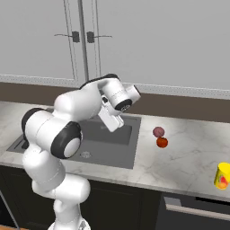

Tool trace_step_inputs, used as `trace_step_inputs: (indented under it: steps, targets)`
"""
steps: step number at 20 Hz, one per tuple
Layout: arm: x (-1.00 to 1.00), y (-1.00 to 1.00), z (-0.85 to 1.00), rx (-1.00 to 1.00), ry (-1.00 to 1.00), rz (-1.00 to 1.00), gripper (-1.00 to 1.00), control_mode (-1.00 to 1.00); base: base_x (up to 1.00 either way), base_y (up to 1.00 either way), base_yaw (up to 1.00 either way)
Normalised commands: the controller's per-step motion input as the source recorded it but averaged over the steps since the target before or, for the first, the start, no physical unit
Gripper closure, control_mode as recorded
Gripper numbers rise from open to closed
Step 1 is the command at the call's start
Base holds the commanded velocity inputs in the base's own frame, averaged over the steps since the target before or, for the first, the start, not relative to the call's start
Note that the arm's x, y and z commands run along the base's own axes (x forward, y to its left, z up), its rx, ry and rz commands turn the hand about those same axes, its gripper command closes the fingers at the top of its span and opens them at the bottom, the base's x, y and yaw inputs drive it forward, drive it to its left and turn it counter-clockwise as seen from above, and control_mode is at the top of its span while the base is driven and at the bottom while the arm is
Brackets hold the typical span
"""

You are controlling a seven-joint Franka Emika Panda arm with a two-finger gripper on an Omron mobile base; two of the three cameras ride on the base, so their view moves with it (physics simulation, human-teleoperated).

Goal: Remove the tomato and onion from the sink. Then move the bowl and cup from the counter to the sink for washing.

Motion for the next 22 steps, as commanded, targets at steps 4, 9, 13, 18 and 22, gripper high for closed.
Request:
trace_step_inputs:
  steps: [4, 9, 13, 18, 22]
  targets:
    - [-0.06, -0.08, 0.19, -0.13, 0.02, -0.16, -1.00, -1.00, 0.00, 0.00, 0.00]
    - [0.00, -0.11, 0.03, -0.31, 0.02, -0.28, -1.00, -1.00, 0.00, 0.00, 0.00]
    - [-0.02, -0.12, 0.02, -0.26, 0.10, -0.34, -1.00, -1.00, 0.00, 0.00, 0.00]
    - [-0.11, -0.13, 0.06, -0.06, 0.16, -0.39, -1.00, -1.00, 0.00, 0.00, 0.00]
    - [-0.08, -0.11, 0.10, 0.00, 0.23, -0.48, -1.00, -1.00, 0.00, 0.00, 0.00]
